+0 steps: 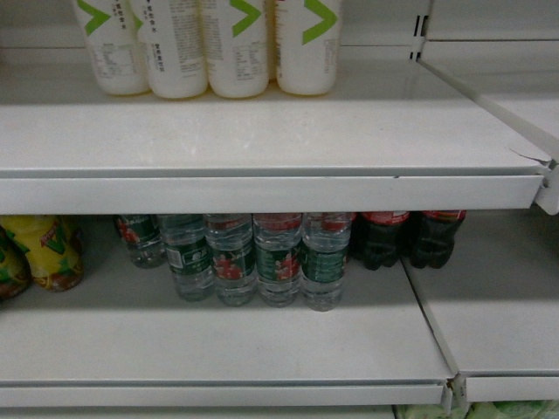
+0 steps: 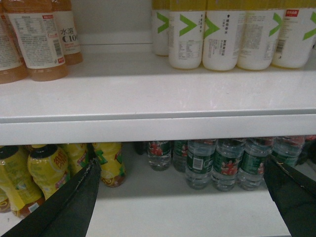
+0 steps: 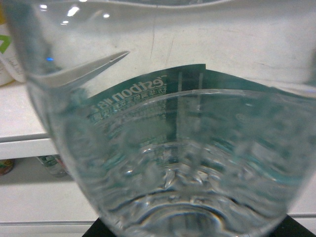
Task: Move water from second to third shelf
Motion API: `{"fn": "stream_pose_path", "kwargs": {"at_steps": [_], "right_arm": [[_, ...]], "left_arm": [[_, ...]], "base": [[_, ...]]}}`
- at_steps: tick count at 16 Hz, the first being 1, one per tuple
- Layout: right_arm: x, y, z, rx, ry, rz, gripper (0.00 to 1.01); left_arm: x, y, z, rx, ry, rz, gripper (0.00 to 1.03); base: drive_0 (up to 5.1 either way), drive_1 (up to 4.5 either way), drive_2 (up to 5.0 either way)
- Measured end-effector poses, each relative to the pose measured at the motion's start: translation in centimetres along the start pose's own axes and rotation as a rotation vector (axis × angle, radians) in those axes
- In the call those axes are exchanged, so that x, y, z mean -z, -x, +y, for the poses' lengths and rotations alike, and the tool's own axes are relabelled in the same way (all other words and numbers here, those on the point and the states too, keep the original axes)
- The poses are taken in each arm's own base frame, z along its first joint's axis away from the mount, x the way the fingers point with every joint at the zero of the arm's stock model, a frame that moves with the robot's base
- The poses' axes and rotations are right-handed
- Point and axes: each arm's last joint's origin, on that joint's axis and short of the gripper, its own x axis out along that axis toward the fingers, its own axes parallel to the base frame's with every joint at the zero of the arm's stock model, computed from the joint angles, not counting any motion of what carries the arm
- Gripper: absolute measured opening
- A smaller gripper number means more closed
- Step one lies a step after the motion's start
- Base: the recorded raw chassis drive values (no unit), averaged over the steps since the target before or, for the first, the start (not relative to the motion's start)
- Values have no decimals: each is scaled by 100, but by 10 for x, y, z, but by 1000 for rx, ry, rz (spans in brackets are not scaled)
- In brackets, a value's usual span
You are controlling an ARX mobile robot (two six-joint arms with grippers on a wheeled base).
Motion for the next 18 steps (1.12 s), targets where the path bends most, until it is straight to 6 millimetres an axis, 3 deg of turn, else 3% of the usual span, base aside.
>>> {"fn": "stream_pose_path", "kwargs": {"at_steps": [18], "right_arm": [[0,0,0,-4,0,-1,39]], "left_arm": [[0,0,0,-1,0,2,98]], "base": [[-487,258,258]]}}
